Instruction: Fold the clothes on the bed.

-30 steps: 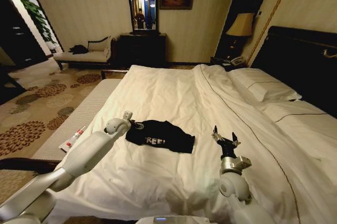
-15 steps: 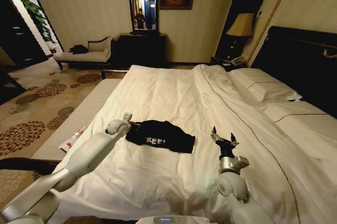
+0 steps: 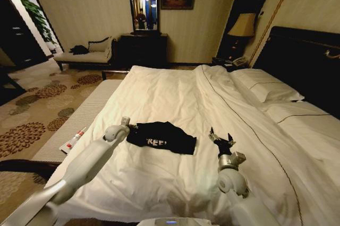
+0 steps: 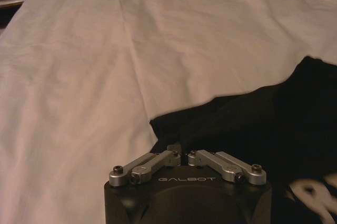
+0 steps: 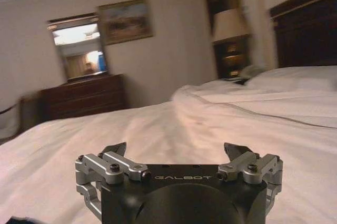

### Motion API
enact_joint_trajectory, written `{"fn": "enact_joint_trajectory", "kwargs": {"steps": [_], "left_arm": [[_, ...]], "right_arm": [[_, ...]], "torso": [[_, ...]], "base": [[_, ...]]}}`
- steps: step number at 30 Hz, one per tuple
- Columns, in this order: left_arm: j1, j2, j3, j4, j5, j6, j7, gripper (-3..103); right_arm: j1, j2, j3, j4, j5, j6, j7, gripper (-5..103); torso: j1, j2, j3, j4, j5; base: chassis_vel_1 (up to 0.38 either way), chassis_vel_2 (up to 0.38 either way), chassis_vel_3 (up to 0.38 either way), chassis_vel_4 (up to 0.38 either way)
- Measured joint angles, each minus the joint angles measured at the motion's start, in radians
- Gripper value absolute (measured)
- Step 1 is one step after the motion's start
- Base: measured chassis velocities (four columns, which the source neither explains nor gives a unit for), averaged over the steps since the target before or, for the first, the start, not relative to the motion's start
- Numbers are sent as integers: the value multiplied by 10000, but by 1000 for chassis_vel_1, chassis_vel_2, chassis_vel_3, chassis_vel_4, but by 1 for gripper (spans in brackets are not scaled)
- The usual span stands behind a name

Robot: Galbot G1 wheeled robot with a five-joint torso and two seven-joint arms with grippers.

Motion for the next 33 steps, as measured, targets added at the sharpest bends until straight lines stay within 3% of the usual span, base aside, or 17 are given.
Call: {"fn": "enact_joint_trajectory", "kwargs": {"steps": [4,8,12,15,18,24,26,29,33], "left_arm": [[1440,101,-721,-591,738,-633,245,1],[1723,-14,-864,-586,992,-935,289,1],[1699,-120,-980,-585,982,-1068,288,1],[1155,-220,-1010,-482,771,-1212,204,1],[708,-329,-1002,-380,501,-1266,50,1],[-1032,-903,-776,95,-285,-1171,-189,1],[-1112,-939,-760,130,-298,-1149,-189,1],[-1506,-1200,-700,278,-320,-1007,-186,1],[-1465,-1307,-807,112,-361,-881,-187,1]], "right_arm": [[942,-764,-1141,-563,121,-4,-381,100],[1596,-1127,-2037,-851,19,-16,-535,100],[2399,-1506,-3040,-1376,-325,53,-874,100],[3304,-1884,-4152,-2041,-623,155,-1239,100],[3671,-1986,-4574,-2252,-509,140,-1287,100],[4529,-2134,-5326,-2861,252,244,-2027,100],[4558,-2154,-5377,-2870,414,245,-2051,100],[4602,-2371,-5625,-2702,1957,81,-2083,100],[4504,-2605,-5724,-2562,2409,51,-2087,100]], "torso": [[-1,0,-1,4,0],[-1,1,0,-4,-2],[0,0,0,0,-1],[-1,0,0,-2,0],[-1,0,1,-1,-2],[3,0,1,-5,3],[2,-1,1,-5,2],[2,-1,1,-4,1],[2,0,1,-1,0]], "base": [[0,0,0,0],[0,0,0,0],[0,0,0,0],[0,0,0,0],[0,0,0,0],[0,0,0,0],[0,0,0,0],[0,0,0,0],[0,0,0,0]]}}
